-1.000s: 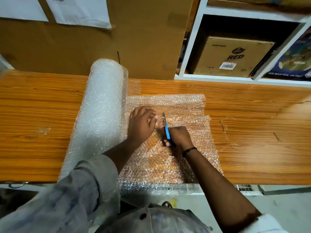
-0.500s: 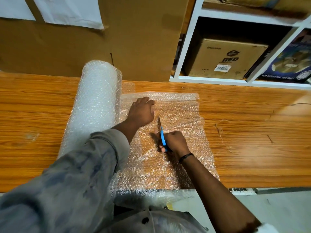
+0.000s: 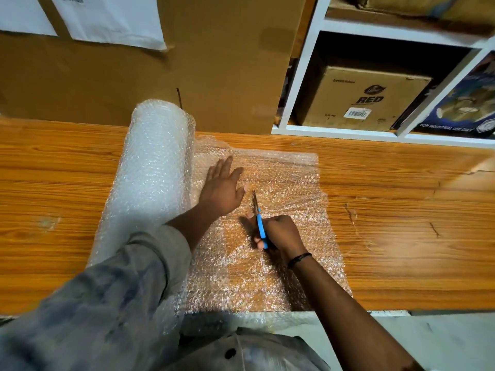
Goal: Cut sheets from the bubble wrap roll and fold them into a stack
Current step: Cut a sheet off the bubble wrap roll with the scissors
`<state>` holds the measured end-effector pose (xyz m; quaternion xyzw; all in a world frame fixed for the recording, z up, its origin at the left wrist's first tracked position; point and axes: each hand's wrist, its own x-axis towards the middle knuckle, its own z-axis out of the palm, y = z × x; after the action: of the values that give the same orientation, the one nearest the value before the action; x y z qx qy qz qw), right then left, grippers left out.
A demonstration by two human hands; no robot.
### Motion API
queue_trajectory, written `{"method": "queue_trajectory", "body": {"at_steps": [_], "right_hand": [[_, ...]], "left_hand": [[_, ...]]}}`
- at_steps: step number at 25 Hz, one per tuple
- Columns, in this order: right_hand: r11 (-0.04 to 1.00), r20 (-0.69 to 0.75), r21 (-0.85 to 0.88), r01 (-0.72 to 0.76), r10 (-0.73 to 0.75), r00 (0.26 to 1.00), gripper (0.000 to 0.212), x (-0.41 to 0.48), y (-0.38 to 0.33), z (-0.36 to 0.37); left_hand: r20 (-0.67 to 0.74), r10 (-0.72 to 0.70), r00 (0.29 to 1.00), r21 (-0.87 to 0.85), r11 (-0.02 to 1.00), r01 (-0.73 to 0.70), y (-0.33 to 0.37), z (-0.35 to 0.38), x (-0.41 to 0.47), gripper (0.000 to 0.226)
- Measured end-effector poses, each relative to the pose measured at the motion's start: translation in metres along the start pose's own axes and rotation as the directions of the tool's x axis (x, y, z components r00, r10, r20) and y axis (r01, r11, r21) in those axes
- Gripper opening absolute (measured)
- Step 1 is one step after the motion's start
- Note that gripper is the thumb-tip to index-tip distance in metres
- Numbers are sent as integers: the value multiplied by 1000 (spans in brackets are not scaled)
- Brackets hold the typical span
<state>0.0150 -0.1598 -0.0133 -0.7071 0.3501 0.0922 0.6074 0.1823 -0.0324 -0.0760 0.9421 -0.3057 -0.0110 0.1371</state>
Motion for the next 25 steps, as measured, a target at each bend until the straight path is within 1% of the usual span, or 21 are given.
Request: {"method": "queue_trajectory", "body": {"at_steps": [3, 7, 10, 14, 20, 25], "right_hand": [[999, 34, 24, -31, 30, 999, 39, 0, -5, 2], [998, 40, 64, -27, 25, 999, 32, -1, -8, 5], [995, 71, 96, -5, -1, 998, 33, -3, -9, 7], [999, 36, 42, 10, -11, 999, 43, 1, -11, 8], [999, -10, 14, 53, -53, 999, 42, 6, -5, 11], [999, 14, 3, 45, -45, 999, 44, 7, -4, 7]], "left_hand": [[67, -22, 997, -1, 1000, 22, -2, 11, -14, 66], [83, -27, 996, 26, 999, 25, -2, 12, -20, 69], [100, -39, 994, 44, 998, 35, -1, 12, -24, 70], [107, -43, 993, 49, 998, 38, 1, 11, -25, 70], [108, -40, 993, 53, 998, 34, 3, 12, -32, 70], [108, -31, 994, 64, 998, 24, 4, 12, -36, 71]]}}
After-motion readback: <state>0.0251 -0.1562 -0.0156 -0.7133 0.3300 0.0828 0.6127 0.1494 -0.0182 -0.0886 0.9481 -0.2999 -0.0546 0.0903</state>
